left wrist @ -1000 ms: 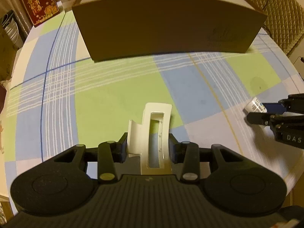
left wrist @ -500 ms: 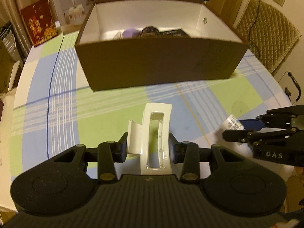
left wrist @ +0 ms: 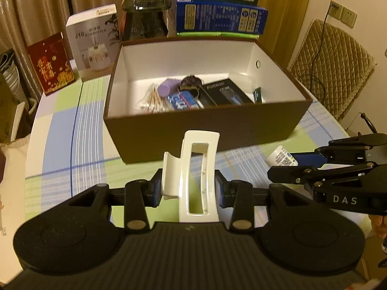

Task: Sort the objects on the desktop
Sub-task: 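Carry the claw clip into the box with the left tool while the right tool carries the pill bottle in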

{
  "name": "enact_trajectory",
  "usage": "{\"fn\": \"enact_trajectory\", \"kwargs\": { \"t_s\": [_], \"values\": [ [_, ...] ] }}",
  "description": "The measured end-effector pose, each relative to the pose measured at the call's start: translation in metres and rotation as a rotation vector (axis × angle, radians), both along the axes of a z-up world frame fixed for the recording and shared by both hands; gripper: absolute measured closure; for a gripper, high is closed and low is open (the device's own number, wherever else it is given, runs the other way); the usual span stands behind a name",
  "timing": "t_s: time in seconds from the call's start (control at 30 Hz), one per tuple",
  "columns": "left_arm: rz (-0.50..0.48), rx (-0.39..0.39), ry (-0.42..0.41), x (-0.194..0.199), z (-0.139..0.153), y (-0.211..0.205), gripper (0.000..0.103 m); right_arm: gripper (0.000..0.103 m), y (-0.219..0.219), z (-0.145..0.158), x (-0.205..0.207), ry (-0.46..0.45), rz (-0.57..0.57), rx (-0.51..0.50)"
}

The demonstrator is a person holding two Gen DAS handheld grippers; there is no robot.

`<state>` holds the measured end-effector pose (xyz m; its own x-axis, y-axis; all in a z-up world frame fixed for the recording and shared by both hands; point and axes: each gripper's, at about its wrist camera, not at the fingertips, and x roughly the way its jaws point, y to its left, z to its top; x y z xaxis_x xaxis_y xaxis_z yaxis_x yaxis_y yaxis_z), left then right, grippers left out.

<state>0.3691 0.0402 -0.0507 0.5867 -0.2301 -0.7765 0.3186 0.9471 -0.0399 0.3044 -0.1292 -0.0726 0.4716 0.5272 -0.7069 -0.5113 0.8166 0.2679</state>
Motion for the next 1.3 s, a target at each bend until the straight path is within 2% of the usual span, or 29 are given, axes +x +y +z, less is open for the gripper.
{"fn": "enact_trajectory", "kwargs": {
  "t_s": [0.43,0.73,0.87,1.13,1.3],
  "values": [
    [-0.014,-0.004,-0.070,0.044,0.023,-0.002,0.067,0.079,0.007,0.034,0.038,-0.087,-0.037,0.015],
    [0.018,0.011,-0.085,0.100,0.029,0.005,0.067,0.079,0.021,0.043,0.080,-0.127,-0.056,0.011],
    [0.033,0.025,-0.075,0.124,0.026,0.007,0.067,0.079,0.030,0.039,0.102,-0.113,-0.070,0.017],
    [0.018,0.060,0.014,0.165,-0.001,0.001,0.067,0.079,0.046,0.014,0.140,-0.044,-0.095,-0.006],
    [0.013,0.081,0.064,0.174,-0.019,-0.003,0.067,0.079,0.046,-0.001,0.153,-0.010,-0.106,-0.042]
  ]
}}
